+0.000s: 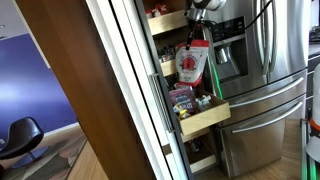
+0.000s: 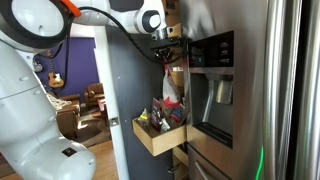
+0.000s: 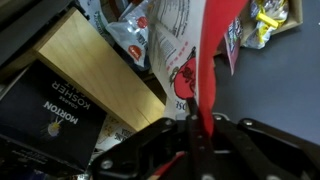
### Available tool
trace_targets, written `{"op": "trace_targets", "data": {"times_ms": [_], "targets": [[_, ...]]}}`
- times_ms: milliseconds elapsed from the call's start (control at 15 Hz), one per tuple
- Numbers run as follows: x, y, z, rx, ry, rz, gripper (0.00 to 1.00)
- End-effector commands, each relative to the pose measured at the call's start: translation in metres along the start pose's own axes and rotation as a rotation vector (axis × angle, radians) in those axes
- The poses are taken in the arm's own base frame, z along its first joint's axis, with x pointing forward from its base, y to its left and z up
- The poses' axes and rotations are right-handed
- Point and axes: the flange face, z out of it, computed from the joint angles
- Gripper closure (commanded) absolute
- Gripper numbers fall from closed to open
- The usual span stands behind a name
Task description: Move the white and red packet in the third drawer backwards.
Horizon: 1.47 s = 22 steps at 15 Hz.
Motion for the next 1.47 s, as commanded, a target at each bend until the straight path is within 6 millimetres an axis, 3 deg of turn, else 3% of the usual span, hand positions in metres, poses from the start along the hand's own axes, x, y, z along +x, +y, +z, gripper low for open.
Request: {"op": "trace_targets", "data": {"times_ms": [0,467,933,1400], "targets": [[0.012,0.007,-0.008,-0.086,0.042,0.016,0.99],[0.014,0.002,0.035,-0.101,-0.024,-0.064,0.99],[-0.003,-0.014,0.077,-0.053,-0.097,-0.245,0.99],[-0.006,-0.023,0.107,-0.165,-0.081,-0.45,0.99]]}}
